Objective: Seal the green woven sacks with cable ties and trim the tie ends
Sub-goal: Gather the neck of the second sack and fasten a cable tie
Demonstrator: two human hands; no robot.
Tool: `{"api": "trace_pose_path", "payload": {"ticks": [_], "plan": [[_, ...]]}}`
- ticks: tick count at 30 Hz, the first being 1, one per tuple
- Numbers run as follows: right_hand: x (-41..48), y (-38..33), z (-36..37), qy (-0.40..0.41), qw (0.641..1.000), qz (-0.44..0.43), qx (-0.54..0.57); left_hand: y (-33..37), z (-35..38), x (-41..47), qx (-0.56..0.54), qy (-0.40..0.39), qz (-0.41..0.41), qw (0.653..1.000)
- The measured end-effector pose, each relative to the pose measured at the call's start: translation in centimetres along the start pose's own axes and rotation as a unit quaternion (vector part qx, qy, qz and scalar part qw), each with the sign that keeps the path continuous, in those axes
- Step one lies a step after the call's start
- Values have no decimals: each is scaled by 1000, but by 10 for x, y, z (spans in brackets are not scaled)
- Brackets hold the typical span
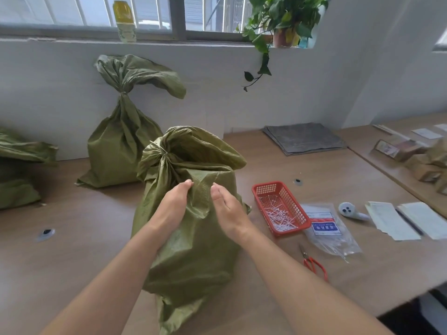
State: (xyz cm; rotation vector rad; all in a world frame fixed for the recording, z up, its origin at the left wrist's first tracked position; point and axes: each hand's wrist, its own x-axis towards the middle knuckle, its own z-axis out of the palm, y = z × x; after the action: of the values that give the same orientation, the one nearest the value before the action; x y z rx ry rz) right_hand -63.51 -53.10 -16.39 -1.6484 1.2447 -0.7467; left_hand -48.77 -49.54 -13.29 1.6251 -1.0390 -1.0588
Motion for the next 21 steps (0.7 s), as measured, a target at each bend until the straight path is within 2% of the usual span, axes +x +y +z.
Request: {"api": "trace_pose_path", "payload": {"ticks": [6, 12, 21], "plan": [[-22, 33, -41, 10, 998, 26, 63, 5, 52, -24, 23, -18, -14, 999], [-48, 84, -100, -2, 994, 46, 95, 9, 138, -53, 28, 6, -13, 999], [-91, 154, -207, -17, 993, 56, 107, 4, 269, -82, 19, 34, -76, 996]]}}
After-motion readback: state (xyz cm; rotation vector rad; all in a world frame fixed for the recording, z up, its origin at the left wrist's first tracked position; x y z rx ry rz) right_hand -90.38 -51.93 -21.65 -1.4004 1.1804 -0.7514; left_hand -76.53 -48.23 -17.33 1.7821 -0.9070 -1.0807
